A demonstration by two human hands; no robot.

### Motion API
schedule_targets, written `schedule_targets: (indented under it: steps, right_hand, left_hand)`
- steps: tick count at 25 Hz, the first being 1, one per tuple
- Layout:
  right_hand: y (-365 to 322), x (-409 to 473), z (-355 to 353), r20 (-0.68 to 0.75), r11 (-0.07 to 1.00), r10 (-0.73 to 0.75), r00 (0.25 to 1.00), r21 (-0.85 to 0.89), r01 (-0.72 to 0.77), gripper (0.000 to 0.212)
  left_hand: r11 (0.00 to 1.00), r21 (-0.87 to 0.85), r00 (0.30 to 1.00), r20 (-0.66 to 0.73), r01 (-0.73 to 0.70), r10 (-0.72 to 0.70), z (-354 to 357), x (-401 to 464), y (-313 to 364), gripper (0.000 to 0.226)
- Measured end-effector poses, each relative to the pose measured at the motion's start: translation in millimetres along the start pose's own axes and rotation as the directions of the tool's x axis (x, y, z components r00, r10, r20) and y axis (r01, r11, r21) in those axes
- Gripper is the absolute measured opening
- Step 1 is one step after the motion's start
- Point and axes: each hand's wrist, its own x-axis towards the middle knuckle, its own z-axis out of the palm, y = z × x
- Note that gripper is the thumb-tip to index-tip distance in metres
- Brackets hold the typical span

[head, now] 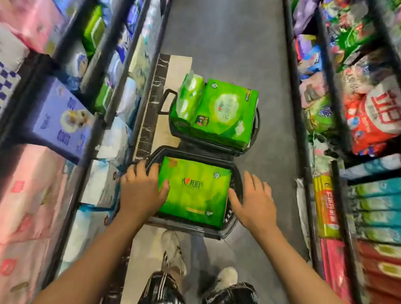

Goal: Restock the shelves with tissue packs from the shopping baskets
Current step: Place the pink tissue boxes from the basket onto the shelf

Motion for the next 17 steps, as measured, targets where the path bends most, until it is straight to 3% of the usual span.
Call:
schedule_targets:
  steps: [4,7,11,13,17]
  right_hand:
    - [-1.6,59.1,98.4,0.156,0.997,0.053,0.986,0.053,-0.062,0.081]
    - [16.4,97.5,194.8,0.229,0.978,0.116,0.966,0.143,-0.152,0.079]
    - [43.0,129.8,294.7,0.255,0.873,0.302,0.919,0.314,-0.374,0.073]
    - [54.2,136.5,324.6,0.329,0.8,0.359,0.873,0.373,-0.47,0.071]
    - [63.2,133.2,331.2,0.391,0.729,0.363,0.846,0.446,-0.519,0.057]
  left_hand:
    - [0.999,-0.04,0.997,0.066,-0.034,0.037,93.3,69.2,-26.5,0.049]
    - [0.994,-0.108,0.985,0.167,-0.016,0.034,197.9,108.2,-39.3,0.057]
    - [0.943,-0.251,0.938,0.32,0.217,-0.131,321.5,137.9,-58.1,0.079]
    - [0.899,-0.299,0.907,0.371,0.32,-0.199,357.1,140.4,-62.9,0.084]
    - [0.79,-0.47,0.91,0.321,0.393,-0.262,358.6,134.8,-62.6,0.076]
